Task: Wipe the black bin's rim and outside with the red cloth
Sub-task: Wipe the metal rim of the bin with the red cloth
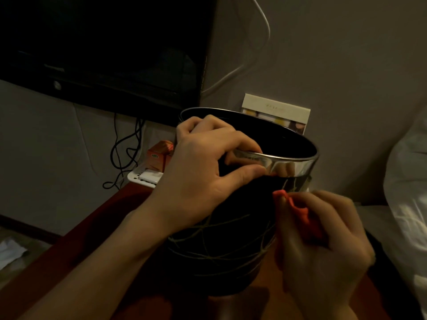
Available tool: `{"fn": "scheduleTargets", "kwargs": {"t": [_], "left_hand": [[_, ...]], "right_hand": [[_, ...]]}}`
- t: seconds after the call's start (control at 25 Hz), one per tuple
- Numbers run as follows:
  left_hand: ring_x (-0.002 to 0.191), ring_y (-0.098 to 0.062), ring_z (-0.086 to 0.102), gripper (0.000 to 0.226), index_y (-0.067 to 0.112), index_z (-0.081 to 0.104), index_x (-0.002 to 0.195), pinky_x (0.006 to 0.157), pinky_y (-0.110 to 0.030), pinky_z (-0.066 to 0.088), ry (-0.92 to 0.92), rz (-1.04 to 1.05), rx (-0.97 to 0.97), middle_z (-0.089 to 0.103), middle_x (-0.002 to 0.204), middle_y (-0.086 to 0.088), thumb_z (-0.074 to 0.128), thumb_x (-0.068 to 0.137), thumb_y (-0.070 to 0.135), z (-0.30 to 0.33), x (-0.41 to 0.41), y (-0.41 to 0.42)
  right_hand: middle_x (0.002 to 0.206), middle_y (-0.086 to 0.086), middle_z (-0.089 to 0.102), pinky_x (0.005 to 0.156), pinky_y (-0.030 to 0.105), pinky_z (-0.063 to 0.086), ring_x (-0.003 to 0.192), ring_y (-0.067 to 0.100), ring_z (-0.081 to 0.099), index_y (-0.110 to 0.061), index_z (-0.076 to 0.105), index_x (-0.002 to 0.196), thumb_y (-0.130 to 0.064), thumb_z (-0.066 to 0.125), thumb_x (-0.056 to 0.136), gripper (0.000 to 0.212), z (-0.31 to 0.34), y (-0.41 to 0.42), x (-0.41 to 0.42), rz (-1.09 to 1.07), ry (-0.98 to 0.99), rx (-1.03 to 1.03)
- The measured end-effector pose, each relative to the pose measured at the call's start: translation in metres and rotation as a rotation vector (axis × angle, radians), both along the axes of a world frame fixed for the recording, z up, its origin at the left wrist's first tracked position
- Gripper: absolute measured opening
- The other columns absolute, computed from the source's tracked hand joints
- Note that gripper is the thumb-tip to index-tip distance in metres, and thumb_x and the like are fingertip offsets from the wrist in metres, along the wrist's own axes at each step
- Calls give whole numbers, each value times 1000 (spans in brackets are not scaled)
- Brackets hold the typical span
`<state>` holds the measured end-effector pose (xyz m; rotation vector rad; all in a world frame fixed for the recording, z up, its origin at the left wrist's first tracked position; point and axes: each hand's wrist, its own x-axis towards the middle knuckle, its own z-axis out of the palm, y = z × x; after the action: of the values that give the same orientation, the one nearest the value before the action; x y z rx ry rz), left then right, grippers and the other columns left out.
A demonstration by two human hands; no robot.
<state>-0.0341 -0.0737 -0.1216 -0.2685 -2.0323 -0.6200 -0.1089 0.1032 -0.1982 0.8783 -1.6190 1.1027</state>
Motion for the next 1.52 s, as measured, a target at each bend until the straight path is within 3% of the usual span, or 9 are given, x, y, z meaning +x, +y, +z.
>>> {"fn": "scheduleTargets", "kwargs": {"t": [0.2,0.4,0.64,0.84,0.96,1.04,1.2,1.4,1.52], "left_hand": [[100,6,46,18,36,61,96,100,-22,20,-2,-4,-10,54,89,23,63,79,42,0,0,-1],[99,6,47,15,35,62,95,101,-22,21,-25,3,1,53,87,24,64,81,40,2,4,-3],[106,-3,42,29,27,59,111,101,-30,19,-35,172,-168,51,100,21,46,90,42,-4,3,28],[102,2,41,17,28,60,102,97,-22,17,-34,74,-95,50,91,23,48,91,32,-1,4,18],[100,5,42,12,30,60,98,98,-25,20,-43,-8,-65,49,87,25,51,91,30,1,6,15],[100,4,43,14,30,60,97,98,-28,21,-40,-25,-67,48,86,26,49,90,33,2,6,16],[100,4,43,13,31,60,97,97,-30,23,-29,-6,-83,47,85,27,49,90,33,0,5,17],[99,6,42,13,31,60,97,98,-29,23,-23,-6,-76,47,85,27,50,90,33,0,5,16],[98,5,43,14,30,60,96,97,-29,23,-23,-5,-75,47,84,28,49,90,33,1,5,16]], "right_hand": [[104,-2,60,86,3,43,88,1,58,-6,80,97,-28,73,89,23,-16,-15,12,23,29,109],[100,4,65,80,10,46,87,7,61,-5,79,101,-26,72,93,23,-1,-3,3,31,-1,13],[103,5,68,76,14,50,86,6,63,-6,81,97,-27,72,91,23,-17,-12,7,50,58,113],[99,2,64,78,15,50,85,6,62,-13,74,104,-25,76,91,17,2,-5,8,50,23,-56],[97,4,62,79,16,48,84,11,61,-15,70,105,-23,76,95,14,14,2,8,-12,62,-108],[98,5,62,78,18,49,85,11,60,-15,70,107,-24,76,95,16,18,5,10,-37,67,-97],[98,1,60,81,7,45,83,5,57,-7,80,99,-26,78,90,20,9,-4,21,-52,88,25],[95,3,65,74,21,51,79,11,62,-9,80,97,-35,74,95,27,18,2,18,-45,47,-22],[96,4,66,74,17,49,80,7,60,-9,80,97,-35,73,95,28,20,1,21,-33,20,-25]]}}
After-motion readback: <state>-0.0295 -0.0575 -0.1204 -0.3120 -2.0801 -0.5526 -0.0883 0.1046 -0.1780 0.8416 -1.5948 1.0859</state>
